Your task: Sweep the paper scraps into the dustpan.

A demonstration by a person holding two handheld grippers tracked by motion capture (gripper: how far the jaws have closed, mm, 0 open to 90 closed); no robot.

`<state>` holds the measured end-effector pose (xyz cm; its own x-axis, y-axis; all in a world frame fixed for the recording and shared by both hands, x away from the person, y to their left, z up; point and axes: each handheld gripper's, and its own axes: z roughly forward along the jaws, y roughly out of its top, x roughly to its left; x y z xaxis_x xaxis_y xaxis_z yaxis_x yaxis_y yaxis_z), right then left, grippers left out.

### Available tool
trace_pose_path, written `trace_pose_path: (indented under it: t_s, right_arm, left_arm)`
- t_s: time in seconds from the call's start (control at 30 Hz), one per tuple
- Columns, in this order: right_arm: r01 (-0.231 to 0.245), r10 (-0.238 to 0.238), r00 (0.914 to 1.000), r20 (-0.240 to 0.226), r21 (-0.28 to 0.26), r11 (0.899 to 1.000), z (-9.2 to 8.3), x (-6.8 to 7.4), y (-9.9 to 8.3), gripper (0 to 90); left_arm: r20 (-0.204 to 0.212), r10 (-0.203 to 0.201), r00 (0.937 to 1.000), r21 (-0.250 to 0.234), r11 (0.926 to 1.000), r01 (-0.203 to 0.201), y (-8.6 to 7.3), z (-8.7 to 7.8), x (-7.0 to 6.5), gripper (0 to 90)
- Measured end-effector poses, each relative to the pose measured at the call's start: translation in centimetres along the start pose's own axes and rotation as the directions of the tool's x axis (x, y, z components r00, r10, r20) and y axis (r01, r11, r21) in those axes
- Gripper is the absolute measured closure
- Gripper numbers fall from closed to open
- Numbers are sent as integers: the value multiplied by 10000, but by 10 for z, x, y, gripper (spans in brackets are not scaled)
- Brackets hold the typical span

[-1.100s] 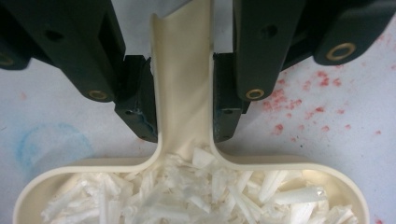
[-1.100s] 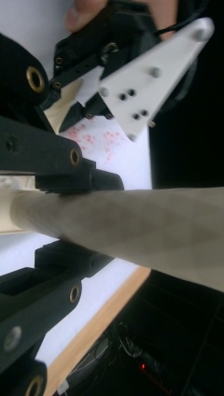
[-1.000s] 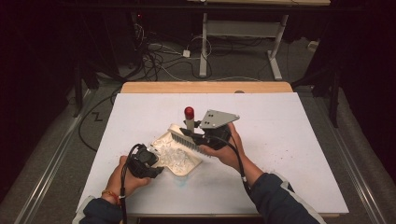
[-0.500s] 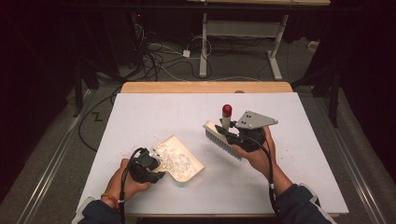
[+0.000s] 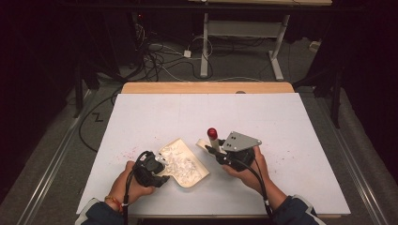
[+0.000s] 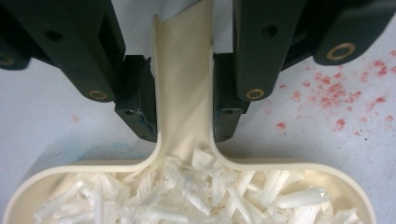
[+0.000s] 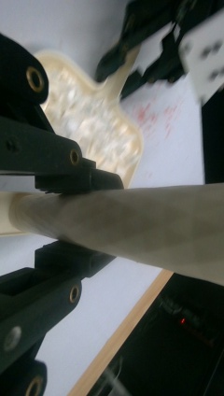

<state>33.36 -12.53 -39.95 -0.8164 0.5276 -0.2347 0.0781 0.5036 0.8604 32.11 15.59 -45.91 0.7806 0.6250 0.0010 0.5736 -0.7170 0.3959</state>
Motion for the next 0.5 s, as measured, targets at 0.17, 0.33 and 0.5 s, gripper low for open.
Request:
trace_pose_path:
  t_s: [0.17, 0.33, 0.5]
  right_arm:
    - [-250, 221, 9960, -871, -323, 9992, 4, 13, 6, 705]
    - [-633, 497, 9891, -1382, -954, 9934, -5, 18, 13, 705]
    - [-970, 801, 9894, -1214, -1400, 9854, -25, 3, 15, 704]
  left_arm:
    - [-41, -29, 10000, -10, 10000, 29, 0, 0, -1, 634]
    - [-35, -37, 10000, -25, 10000, 37, 0, 0, -1, 634]
    - [-27, -54, 10000, -59, 10000, 54, -1, 0, -1, 634]
